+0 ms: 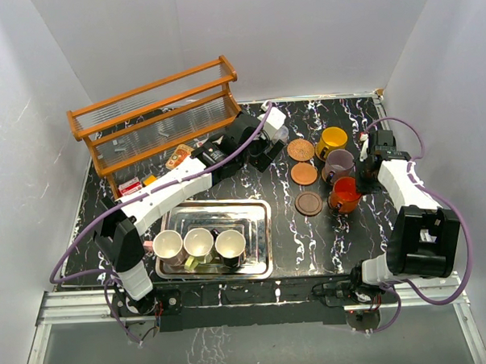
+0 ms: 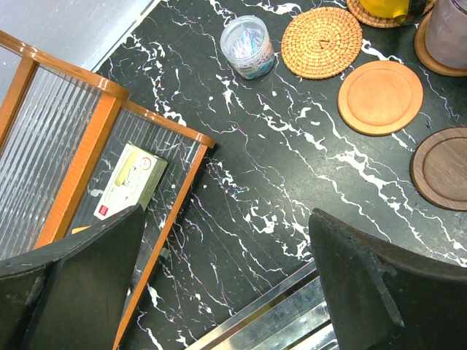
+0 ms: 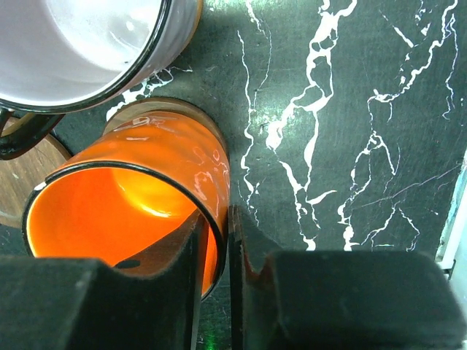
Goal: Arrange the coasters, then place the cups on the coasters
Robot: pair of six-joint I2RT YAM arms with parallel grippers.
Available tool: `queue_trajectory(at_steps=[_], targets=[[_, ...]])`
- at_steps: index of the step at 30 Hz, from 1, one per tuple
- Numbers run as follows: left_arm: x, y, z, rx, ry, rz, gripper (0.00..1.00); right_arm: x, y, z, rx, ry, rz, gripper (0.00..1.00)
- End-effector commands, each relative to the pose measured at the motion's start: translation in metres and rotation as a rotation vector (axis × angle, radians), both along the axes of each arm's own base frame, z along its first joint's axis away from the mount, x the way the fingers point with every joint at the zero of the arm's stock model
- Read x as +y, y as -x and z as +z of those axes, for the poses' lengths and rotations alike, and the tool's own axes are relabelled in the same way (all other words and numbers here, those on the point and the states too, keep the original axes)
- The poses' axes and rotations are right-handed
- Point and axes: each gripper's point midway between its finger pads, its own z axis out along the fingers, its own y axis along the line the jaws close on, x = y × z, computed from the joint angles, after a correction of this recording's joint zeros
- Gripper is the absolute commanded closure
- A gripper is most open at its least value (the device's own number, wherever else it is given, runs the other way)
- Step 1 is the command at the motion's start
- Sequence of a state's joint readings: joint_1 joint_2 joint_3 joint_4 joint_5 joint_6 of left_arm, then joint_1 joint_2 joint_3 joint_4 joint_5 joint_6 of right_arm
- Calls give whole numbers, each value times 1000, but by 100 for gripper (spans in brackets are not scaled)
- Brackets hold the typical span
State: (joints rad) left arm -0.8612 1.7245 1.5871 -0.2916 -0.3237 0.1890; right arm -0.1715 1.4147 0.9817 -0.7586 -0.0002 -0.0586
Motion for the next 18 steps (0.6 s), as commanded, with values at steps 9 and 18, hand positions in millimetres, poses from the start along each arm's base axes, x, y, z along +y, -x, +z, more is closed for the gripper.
queue_trajectory(at_steps=[9, 18], targets=[[9, 6, 24, -38, 30, -5, 5, -4, -23, 19, -97, 8, 5, 75], [16, 11, 16, -34, -40, -48, 5, -8, -23, 38, -132, 46, 22, 51]])
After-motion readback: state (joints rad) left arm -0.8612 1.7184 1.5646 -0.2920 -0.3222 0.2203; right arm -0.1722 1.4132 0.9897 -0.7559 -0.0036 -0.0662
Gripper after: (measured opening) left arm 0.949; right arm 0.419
